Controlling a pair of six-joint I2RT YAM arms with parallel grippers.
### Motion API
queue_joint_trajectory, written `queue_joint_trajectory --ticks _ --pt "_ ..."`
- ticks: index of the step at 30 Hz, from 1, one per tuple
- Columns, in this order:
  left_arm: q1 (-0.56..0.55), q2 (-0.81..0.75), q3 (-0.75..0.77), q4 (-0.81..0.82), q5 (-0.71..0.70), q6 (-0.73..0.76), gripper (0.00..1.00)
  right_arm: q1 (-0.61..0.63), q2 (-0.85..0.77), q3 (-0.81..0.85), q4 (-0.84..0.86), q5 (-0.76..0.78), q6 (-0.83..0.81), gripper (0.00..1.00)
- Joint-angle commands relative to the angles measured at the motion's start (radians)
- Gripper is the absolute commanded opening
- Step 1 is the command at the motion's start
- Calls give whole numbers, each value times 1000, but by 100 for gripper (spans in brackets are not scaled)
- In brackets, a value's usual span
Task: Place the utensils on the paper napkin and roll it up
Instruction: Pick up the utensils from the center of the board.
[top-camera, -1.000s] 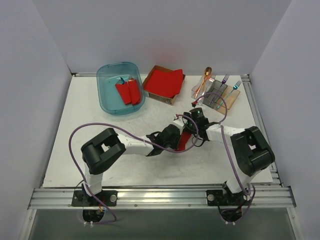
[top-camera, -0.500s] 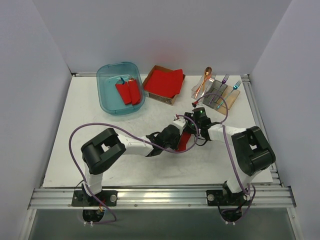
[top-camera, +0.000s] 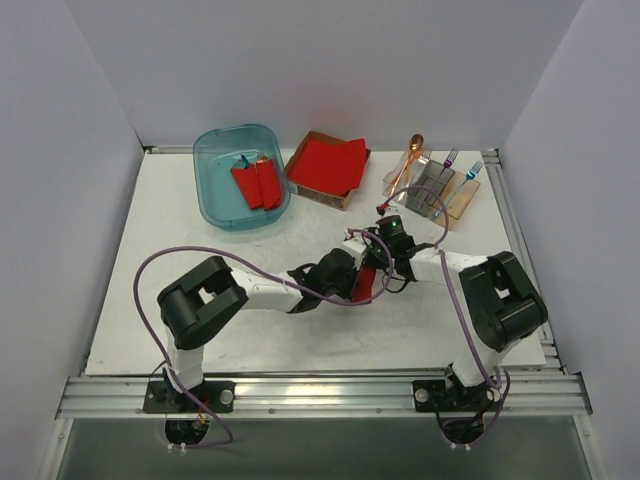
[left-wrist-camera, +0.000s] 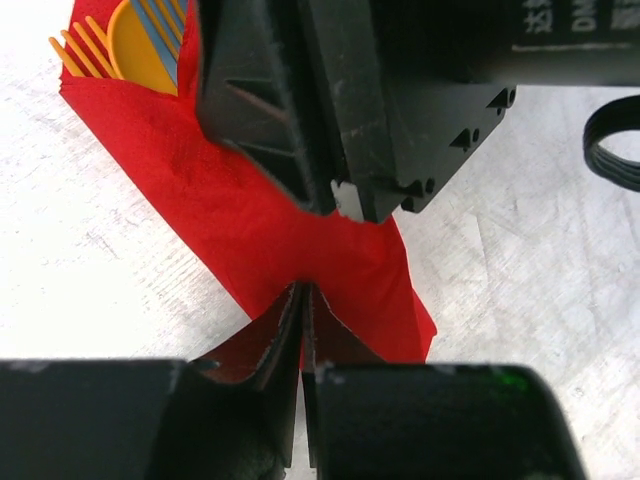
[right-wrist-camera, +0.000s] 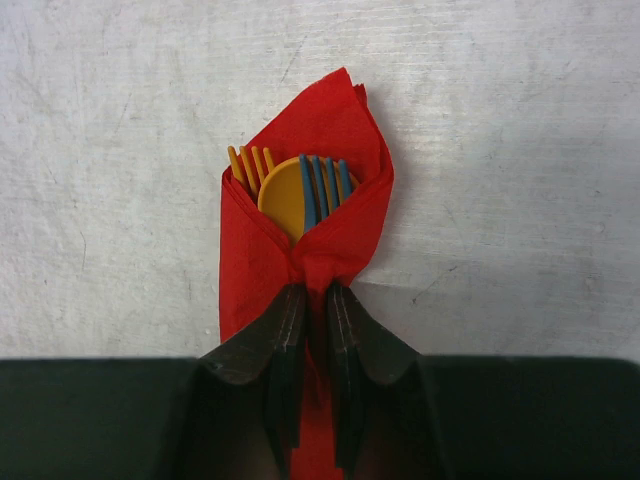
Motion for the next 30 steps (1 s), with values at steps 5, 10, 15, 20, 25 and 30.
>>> queue_joint_trajectory --ticks 5,10,15,20,25,30 --pt "36 -133 -29 -28 35 -40 20 8 -3 -4 -91 25 -3 1" --pt "65 -263 -104 -39 7 -57 22 6 -31 -19 -36 -5 -7 0" --pt "82 -360 -205 -12 -52 -57 31 6 -84 -30 5 -33 -6 0" --pt "94 -409 -259 2 -95 -51 42 6 -146 -47 36 -65 -1 0" --pt "100 -481 -292 -65 -204 -87 70 6 -189 -53 41 -74 13 0" --pt "126 -587 -360 -81 -312 -210 94 8 -219 -61 54 -93 28 0"
